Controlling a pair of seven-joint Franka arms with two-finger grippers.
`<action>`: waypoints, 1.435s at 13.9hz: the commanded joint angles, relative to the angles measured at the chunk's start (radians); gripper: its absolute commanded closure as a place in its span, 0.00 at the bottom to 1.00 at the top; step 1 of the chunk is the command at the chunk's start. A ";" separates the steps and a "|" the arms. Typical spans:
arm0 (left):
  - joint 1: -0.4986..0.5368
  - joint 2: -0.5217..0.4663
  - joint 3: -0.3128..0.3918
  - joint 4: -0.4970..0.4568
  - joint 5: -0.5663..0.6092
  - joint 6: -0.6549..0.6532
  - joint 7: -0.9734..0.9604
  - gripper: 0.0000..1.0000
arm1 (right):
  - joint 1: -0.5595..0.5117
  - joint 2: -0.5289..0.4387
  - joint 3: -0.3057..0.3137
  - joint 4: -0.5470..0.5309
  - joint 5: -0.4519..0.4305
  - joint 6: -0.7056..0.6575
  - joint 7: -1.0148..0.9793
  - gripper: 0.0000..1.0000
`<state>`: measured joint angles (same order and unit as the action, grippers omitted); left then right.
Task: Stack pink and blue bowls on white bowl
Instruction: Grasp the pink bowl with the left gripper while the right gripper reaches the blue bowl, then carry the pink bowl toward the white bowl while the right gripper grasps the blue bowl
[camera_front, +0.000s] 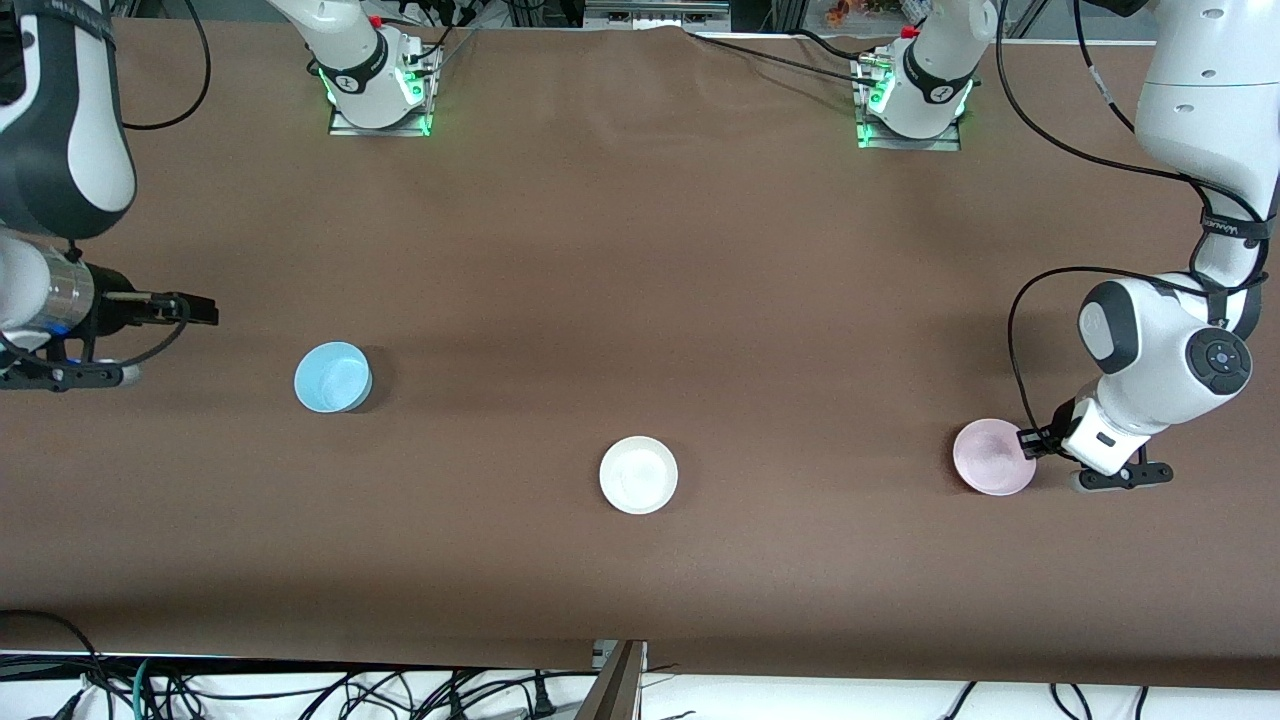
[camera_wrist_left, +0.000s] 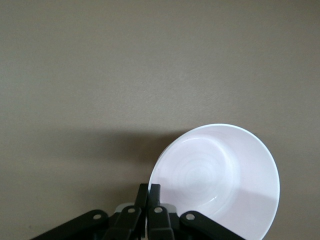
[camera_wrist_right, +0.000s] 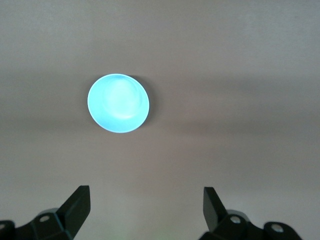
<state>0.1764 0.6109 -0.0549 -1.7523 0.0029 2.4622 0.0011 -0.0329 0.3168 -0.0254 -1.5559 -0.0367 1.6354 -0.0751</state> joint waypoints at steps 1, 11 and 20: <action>-0.014 -0.056 -0.031 0.010 -0.018 -0.063 -0.068 1.00 | -0.013 0.042 0.007 0.008 0.026 0.033 -0.009 0.00; -0.109 -0.102 -0.261 0.066 -0.060 -0.117 -0.689 1.00 | -0.030 0.186 0.007 -0.061 0.100 0.248 -0.012 0.00; -0.389 0.067 -0.232 0.304 0.124 -0.121 -1.254 1.00 | -0.030 0.234 0.009 -0.200 0.158 0.498 -0.047 0.00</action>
<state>-0.1617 0.5971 -0.3139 -1.5609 0.0792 2.3558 -1.1671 -0.0518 0.5616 -0.0258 -1.6944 0.1001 2.0590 -0.0857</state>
